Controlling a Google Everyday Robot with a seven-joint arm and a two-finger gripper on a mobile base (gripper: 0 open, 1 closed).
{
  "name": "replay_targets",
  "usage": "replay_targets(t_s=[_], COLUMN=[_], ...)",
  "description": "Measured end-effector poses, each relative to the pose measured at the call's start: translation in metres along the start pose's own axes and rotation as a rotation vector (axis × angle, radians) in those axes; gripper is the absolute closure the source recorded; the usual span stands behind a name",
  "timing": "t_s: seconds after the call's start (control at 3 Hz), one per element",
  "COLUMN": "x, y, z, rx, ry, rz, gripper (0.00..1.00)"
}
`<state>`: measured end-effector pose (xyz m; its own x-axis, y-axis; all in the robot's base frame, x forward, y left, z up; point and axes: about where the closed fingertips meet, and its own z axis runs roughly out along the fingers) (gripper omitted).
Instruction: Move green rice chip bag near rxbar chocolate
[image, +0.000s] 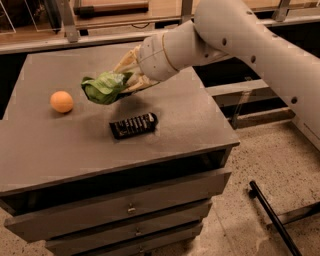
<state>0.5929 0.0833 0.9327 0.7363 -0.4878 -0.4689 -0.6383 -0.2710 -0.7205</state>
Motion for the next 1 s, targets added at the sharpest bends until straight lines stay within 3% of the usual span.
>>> replay_targets(t_s=[0.67,1.0], x=[0.017,0.021], y=[0.005,0.009], z=[0.000,-0.003], rx=[0.034,0.039], ry=[0.159,0.213], rz=[0.138,0.188], gripper=[1.00,0.81])
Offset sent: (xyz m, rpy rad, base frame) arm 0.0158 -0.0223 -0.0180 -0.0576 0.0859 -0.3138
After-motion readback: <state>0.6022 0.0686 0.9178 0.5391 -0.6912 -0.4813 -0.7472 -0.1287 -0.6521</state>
